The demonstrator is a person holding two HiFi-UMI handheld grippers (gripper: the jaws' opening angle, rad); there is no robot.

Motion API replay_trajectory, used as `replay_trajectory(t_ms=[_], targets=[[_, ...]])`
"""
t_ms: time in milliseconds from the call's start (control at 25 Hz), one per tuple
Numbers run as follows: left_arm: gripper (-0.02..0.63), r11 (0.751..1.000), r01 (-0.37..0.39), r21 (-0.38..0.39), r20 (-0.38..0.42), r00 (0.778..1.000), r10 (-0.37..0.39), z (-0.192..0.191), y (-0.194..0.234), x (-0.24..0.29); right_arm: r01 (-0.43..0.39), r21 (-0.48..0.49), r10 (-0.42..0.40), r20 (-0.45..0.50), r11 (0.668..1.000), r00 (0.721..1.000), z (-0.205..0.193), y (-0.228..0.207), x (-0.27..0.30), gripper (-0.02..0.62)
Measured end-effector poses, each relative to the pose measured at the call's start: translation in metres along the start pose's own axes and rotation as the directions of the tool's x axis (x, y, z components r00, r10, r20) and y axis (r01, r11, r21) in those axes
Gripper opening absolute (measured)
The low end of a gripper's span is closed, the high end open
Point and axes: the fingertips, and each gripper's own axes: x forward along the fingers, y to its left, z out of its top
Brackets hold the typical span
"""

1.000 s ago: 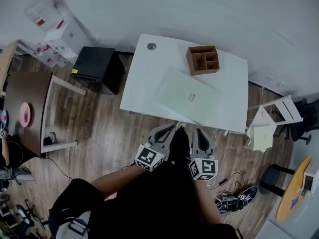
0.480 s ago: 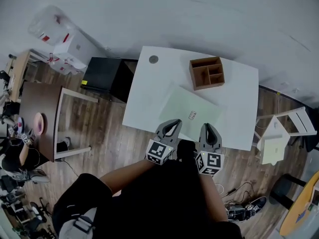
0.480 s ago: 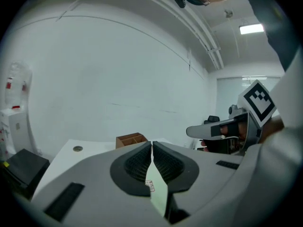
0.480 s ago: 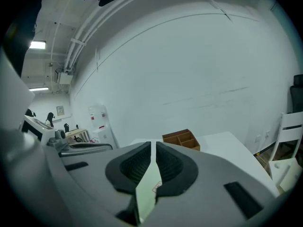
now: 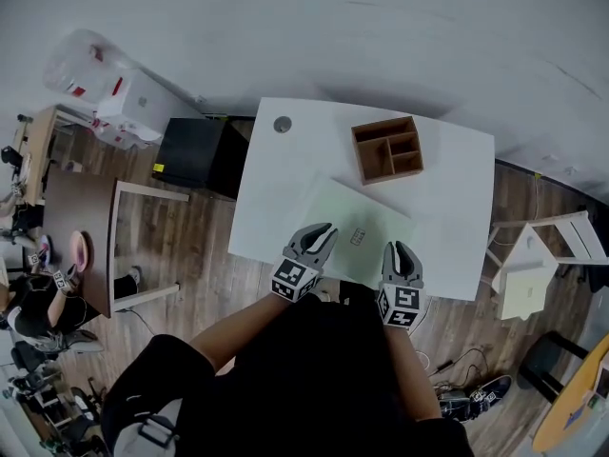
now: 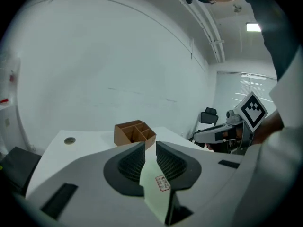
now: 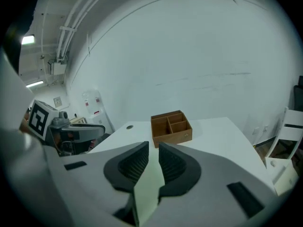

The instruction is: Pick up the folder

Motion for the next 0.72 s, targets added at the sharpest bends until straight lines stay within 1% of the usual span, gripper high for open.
replay_trajectory(t_ms=[40,80,120,200,240,320,400,520,640,720], targets=[[0.074,1.0,0.002,-0.006,-0.024,1.0,-0.002,-0.007,0.004,0.005,0.0,-0.004,-0.001,-0.023,1.0,1.0,-0.006,-0.003,0.004,0.069],[0.099,1.0,0.001,-0.011,-0.051,0.999,-0.002,-0.015,0.008,0.009,0.0,0.001,0.0,-0.048,1.0,0.999,-0.013,-0.006,0.007,0.132],[0.127,1.0,-0.002,-0.019,-0.08,0.997,0.001,-0.024,0.013,0.013,0.003,0.013,-0.002,-0.072,1.0,0.997,-0.021,-0.009,0.01,0.174],[0.181,0.999,-0.008,-0.046,-0.142,0.99,0.001,-0.043,0.022,0.022,0.023,0.045,-0.017,-0.113,0.999,0.993,-0.036,-0.018,0.015,0.2],[0.225,0.998,-0.009,-0.062,-0.172,0.985,-0.001,-0.052,0.026,0.026,0.036,0.07,-0.027,-0.133,0.997,0.991,-0.044,-0.023,0.017,0.212],[0.276,0.995,-0.022,-0.097,-0.227,0.974,-0.001,-0.072,0.034,0.032,0.066,0.147,-0.04,-0.175,0.987,0.984,-0.061,-0.034,0.02,0.248],[0.324,0.991,-0.05,-0.123,-0.277,0.961,0.014,-0.089,0.047,0.036,0.099,0.221,-0.05,-0.218,0.97,0.975,-0.078,-0.044,0.023,0.277],[0.339,0.989,-0.082,-0.126,-0.319,0.947,0.038,-0.105,0.064,0.042,0.137,0.291,-0.063,-0.251,0.947,0.966,-0.098,-0.058,0.029,0.302],[0.339,0.985,-0.085,-0.153,-0.343,0.939,0.028,-0.114,0.072,0.046,0.158,0.381,-0.061,-0.255,0.911,0.965,-0.113,-0.067,0.033,0.318],[0.341,0.981,-0.084,-0.172,-0.374,0.927,0.014,-0.123,0.075,0.047,0.159,0.424,-0.046,-0.266,0.892,0.963,-0.12,-0.068,0.035,0.321]])
